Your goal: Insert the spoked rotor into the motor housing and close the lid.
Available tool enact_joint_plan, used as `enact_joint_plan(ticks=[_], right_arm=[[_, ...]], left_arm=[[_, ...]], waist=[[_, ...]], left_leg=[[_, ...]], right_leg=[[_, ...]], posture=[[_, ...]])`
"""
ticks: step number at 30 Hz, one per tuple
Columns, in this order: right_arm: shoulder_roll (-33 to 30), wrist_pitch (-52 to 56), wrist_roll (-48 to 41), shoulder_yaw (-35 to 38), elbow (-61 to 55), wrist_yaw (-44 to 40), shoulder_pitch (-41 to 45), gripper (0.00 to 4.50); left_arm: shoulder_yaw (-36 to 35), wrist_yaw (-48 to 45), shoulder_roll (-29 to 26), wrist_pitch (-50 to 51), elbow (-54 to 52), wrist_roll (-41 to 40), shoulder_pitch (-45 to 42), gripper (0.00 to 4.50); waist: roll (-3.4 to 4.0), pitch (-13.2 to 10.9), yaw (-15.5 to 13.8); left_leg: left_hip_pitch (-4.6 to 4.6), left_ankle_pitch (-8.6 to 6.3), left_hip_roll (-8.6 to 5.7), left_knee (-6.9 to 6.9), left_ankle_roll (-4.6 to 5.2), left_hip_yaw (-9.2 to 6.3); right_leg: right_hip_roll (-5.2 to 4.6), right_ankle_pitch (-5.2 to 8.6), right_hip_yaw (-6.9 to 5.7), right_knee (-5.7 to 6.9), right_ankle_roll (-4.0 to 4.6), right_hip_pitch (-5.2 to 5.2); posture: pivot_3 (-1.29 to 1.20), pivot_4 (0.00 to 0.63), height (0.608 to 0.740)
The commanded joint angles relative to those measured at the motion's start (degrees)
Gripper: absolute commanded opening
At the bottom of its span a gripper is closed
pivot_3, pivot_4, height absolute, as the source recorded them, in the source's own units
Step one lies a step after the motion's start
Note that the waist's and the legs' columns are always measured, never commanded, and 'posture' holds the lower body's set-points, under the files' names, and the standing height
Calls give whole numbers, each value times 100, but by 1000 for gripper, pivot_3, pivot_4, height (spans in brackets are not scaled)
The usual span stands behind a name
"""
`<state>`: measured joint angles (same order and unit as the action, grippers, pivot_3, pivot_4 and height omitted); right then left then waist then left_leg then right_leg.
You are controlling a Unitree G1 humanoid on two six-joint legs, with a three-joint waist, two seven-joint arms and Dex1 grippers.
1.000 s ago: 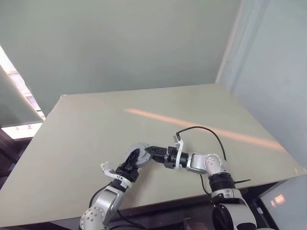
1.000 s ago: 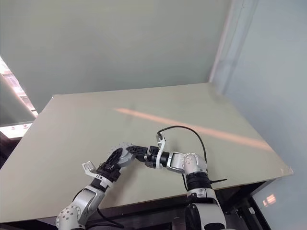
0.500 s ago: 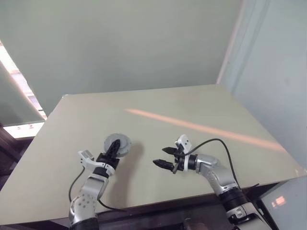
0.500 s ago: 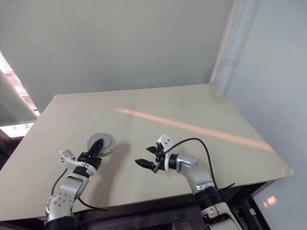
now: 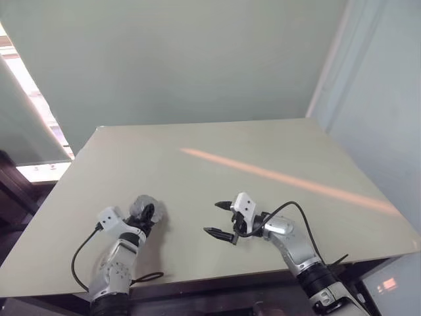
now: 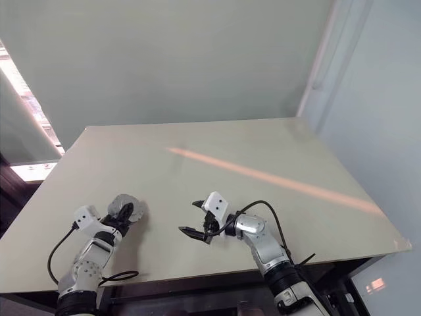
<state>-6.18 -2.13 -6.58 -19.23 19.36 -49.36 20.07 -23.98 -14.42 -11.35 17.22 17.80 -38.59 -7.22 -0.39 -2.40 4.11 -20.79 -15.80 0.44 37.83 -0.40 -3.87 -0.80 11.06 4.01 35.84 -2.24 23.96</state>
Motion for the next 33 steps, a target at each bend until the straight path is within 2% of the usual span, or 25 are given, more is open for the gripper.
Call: enact_joint_plan(ticks=[1,3,10,11,13,17,22,26,33], right_arm=[[-9,-144,34,37,-82,19,67,4500],[-7,-148,39,37,-76,23,69,4500],[-5,-171,69,38,-31,79,80,4500],[-3,-174,76,40,-21,81,80,4500],[2,-181,86,43,-5,81,80,4500],[11,-183,100,61,41,80,93,4500],[24,-204,100,101,148,109,130,4500],[17,-232,72,188,188,201,131,4500],[-77,13,-219,687,-9,423,51,4500]], left_arm=[[-35,-93,-52,-259,-27,175,-222,2029],[-39,-97,-65,-224,21,218,-238,2029],[-132,93,-132,-391,178,521,-285,4339],[-172,138,-151,-427,231,557,-299,4457],[-219,222,-188,-527,322,661,-313,4457],[-220,841,-384,-1112,609,1386,-311,4457],[-274,1427,-531,-2071,728,2044,-263,4457],[-163,834,-394,-2346,332,1803,-146,4457],[731,-349,-360,-1892,-964,1704,361,4457]], waist=[[0,0,0],[0,0,1],[0,0,1],[0,0,1],[0,0,1],[0,0,0],[0,0,-9],[1,0,-10],[1,0,-4]], left_leg=[[4,0,0,0,0,0],[14,0,0,0,0,0],[28,0,1,6,0,-3],[28,0,1,5,0,-3],[27,0,1,5,0,-4],[27,0,1,4,0,-6],[35,0,1,5,0,-6],[34,0,0,5,0,-5],[33,0,0,6,0,-4]], right_leg=[[0,0,0,0,0,-5],[1,0,-1,0,0,-14],[1,1,-3,0,1,-31],[1,0,-3,0,0,-31],[1,0,-3,-1,0,-31],[1,0,-6,0,0,-31],[-1,-1,-5,0,1,-38],[-2,-1,-6,0,1,-39],[-2,-1,-5,1,1,-39]], posture=[[0,0,740],[0,0,740],[0,0,740],[0,0,740],[0,0,740],[0,0,740],[0,0,740],[0,0,740],[0,0,740]])
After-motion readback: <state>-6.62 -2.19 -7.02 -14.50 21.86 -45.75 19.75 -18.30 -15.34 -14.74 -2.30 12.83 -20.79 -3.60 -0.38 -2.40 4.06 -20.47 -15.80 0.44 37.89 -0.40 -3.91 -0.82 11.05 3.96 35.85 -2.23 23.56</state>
